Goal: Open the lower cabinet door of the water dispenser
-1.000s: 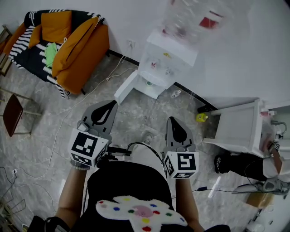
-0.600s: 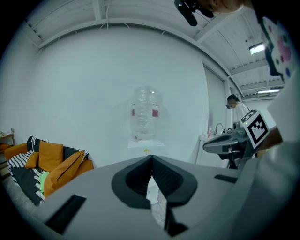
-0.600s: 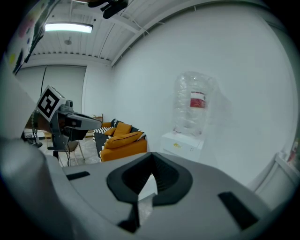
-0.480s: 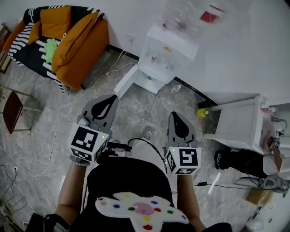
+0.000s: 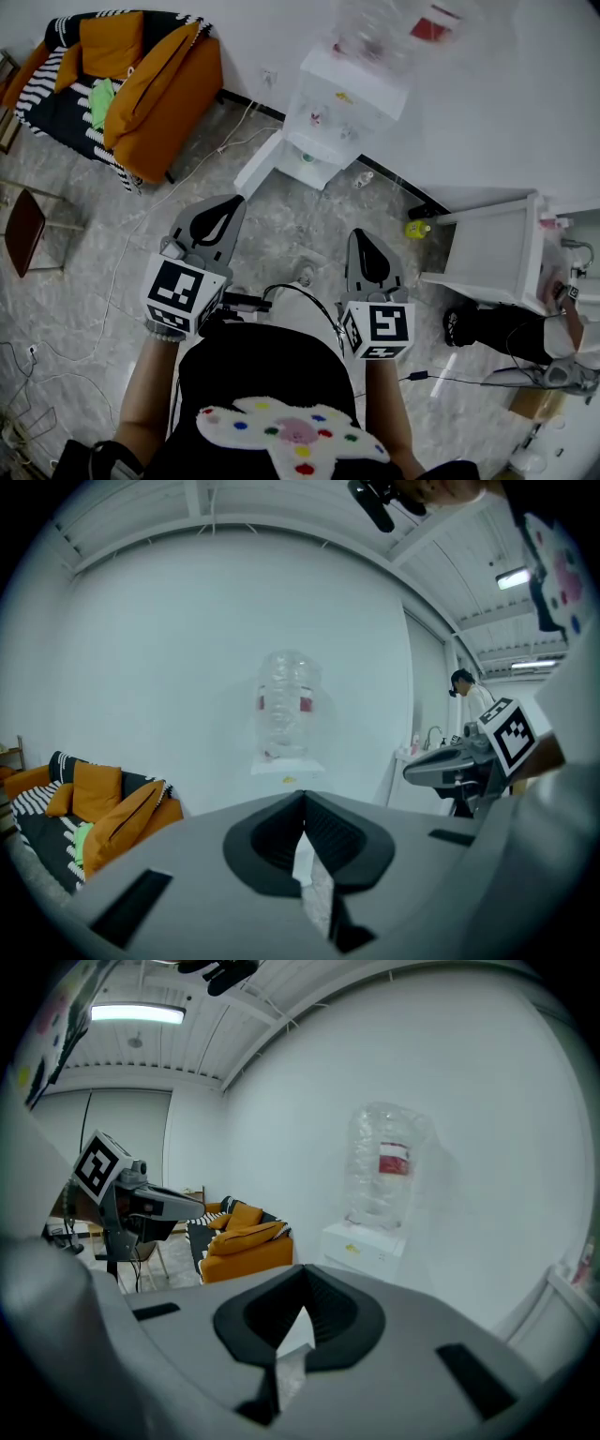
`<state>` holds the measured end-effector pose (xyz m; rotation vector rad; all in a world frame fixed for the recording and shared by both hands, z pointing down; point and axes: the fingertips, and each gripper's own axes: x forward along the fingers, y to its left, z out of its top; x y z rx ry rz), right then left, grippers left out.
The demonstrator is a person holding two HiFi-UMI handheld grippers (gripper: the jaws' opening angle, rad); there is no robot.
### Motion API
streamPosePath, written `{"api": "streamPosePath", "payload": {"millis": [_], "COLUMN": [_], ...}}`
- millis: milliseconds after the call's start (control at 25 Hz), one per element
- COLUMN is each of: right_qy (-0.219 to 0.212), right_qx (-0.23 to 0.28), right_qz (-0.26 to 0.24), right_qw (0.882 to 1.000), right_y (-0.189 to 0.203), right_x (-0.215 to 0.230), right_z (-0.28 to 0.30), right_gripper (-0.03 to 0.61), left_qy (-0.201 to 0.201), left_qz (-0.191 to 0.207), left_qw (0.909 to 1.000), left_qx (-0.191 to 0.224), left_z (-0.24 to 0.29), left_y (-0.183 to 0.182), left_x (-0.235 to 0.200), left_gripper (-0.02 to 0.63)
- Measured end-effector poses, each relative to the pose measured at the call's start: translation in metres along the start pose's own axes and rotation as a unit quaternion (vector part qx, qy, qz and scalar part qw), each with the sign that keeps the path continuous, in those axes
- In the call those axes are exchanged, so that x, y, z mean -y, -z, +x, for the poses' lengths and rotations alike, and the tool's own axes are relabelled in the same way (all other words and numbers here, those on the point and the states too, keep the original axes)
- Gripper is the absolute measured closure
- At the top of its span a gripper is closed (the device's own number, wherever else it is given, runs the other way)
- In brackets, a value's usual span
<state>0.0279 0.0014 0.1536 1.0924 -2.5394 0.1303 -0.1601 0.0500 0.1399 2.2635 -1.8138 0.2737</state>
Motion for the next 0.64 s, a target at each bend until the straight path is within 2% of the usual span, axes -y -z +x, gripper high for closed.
{"api": "streamPosePath", "payload": {"millis": [640], "right_qy": [-0.002], "right_qx": [-0.006], "right_qz": [-0.004], "right_qw": [1.0], "right_y": [0.001], "right_x": [-0.0071], "right_z": [0.0062], "right_gripper": [0.575], "left_qy": [0.004], "left_qz": [-0.002], "left_qw": [1.0], "left_qx": [-0.006], "left_z": [0.0021], "left_y": [0.0032], "left_x": [-0.0066], "left_gripper": [0.601]}}
